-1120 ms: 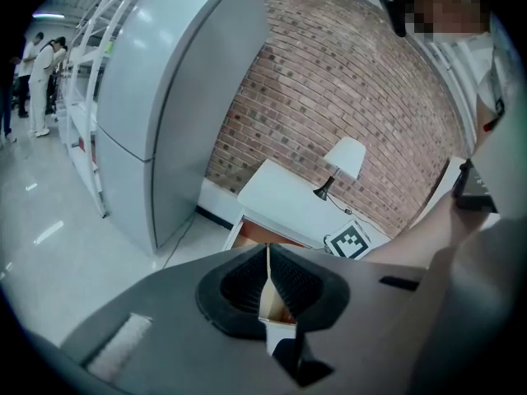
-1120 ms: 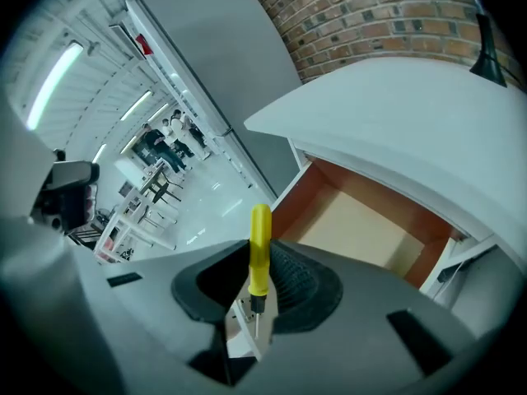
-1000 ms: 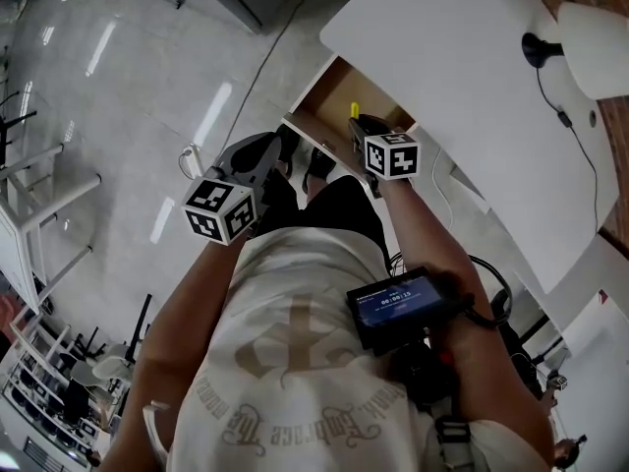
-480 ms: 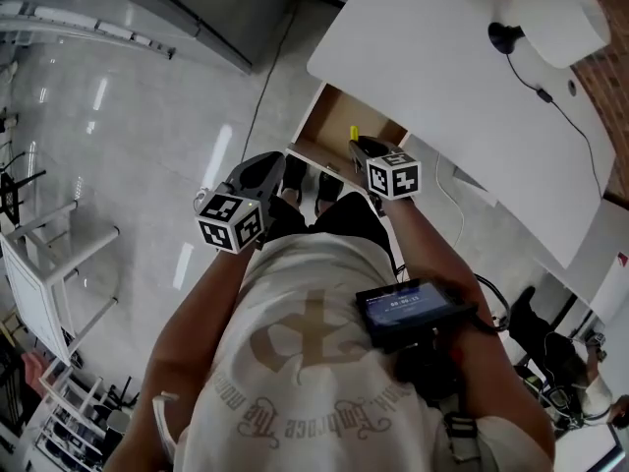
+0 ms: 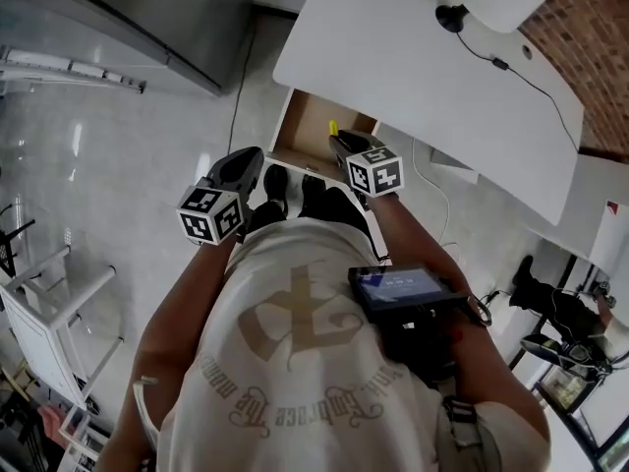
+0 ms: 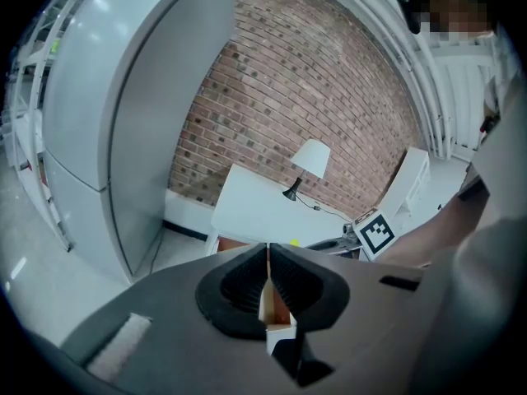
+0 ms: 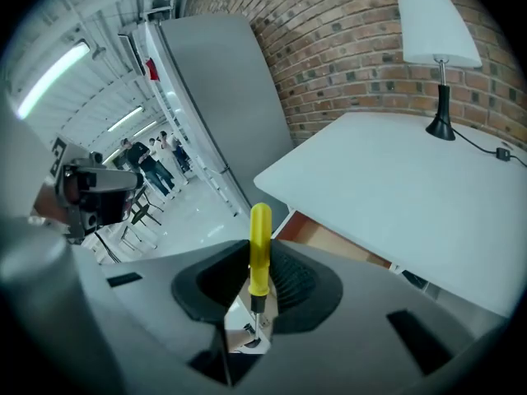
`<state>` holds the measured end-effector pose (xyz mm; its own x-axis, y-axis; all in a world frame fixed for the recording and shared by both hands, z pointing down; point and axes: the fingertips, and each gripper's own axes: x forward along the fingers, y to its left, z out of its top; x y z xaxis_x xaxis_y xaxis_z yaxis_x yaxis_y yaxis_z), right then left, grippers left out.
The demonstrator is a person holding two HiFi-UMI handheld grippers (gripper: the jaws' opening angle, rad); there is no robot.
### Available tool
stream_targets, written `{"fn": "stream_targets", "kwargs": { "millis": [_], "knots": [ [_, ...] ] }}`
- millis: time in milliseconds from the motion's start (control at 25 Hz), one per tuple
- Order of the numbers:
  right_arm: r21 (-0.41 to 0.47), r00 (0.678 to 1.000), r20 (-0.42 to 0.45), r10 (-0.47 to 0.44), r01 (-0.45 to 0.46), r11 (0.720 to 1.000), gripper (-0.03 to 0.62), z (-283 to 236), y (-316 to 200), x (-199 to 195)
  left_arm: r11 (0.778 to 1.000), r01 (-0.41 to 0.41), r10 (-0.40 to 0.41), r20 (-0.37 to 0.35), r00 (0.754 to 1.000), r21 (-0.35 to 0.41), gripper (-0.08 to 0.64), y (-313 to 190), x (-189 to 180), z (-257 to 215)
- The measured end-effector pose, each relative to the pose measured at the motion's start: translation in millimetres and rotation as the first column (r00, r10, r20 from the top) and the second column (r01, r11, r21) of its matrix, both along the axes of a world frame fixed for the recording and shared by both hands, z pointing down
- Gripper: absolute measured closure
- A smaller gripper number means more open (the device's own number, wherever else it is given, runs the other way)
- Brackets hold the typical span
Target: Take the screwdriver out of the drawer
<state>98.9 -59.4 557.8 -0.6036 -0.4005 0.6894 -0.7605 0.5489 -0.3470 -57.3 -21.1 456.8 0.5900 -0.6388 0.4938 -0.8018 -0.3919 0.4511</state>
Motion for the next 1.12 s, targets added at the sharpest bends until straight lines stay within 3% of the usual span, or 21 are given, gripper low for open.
{"fn": "stream_targets", "kwargs": {
  "millis": [520, 1120],
  "knots": [
    [0.163, 0.994, 0.066, 0.086, -0.096, 0.982, 0.525, -66.6, -8.2, 0.7, 0.994, -0.087, 0.09, -0.042, 0.995, 0.067, 0.546, -14.3, 7.0, -13.3],
    [0.311, 0.972, 0.146, 0.183, -0.221, 0.924, 0.525, -133.6, 15.9, -4.2, 0.962, -0.243, 0.251, -0.049, 0.967, 0.128, 0.546, -18.6, 23.2, -28.9]
  ]
}}
